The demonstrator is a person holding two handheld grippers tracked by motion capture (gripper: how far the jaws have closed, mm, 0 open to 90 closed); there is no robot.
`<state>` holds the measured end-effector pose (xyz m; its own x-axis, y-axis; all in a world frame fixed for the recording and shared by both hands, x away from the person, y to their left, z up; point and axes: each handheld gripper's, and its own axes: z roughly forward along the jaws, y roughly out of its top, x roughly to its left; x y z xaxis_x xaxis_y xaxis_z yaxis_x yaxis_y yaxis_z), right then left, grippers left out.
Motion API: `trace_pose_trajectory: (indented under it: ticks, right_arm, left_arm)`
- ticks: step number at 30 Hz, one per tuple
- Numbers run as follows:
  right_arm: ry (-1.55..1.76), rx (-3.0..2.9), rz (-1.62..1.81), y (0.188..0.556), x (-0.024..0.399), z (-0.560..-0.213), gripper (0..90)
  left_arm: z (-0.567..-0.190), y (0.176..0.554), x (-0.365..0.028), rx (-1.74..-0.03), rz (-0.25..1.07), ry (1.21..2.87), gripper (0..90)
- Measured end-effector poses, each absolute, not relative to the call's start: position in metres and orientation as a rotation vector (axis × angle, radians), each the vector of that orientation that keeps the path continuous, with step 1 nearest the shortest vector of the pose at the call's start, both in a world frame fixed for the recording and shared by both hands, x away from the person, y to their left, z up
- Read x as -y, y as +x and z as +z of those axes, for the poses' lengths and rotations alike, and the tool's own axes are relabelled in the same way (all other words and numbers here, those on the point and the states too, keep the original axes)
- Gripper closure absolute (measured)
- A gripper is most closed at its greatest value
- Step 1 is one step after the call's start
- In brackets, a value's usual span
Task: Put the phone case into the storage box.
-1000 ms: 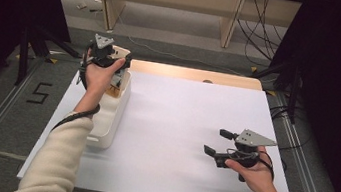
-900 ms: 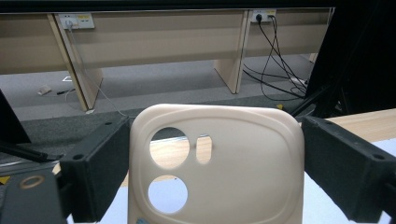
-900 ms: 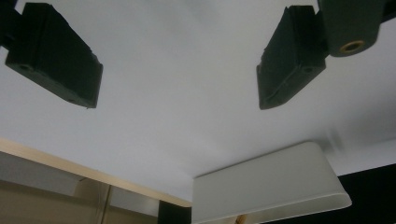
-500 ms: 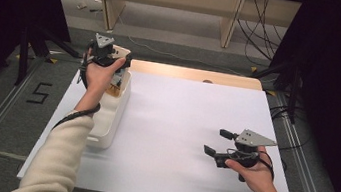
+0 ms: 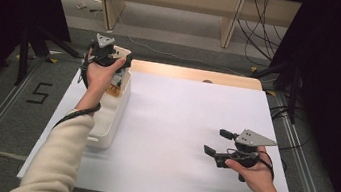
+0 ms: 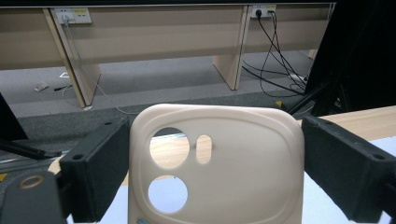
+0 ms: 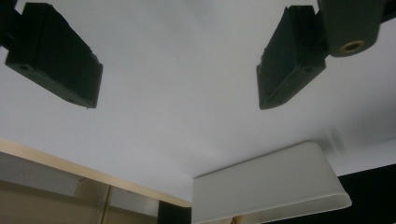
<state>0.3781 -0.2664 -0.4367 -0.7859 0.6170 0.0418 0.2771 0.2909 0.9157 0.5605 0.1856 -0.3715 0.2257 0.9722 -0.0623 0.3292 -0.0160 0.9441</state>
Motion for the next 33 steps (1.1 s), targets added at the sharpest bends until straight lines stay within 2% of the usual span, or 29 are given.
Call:
trace_pose_trajectory:
  ticks: [33]
  right_arm:
    - [0.811,-2.248,1.494,0.3784,0.2664,-0.4370,15.5]
  left_arm:
    - [-0.3784,0.5697,-0.1860,-1.290,0.814,1.553,10.7]
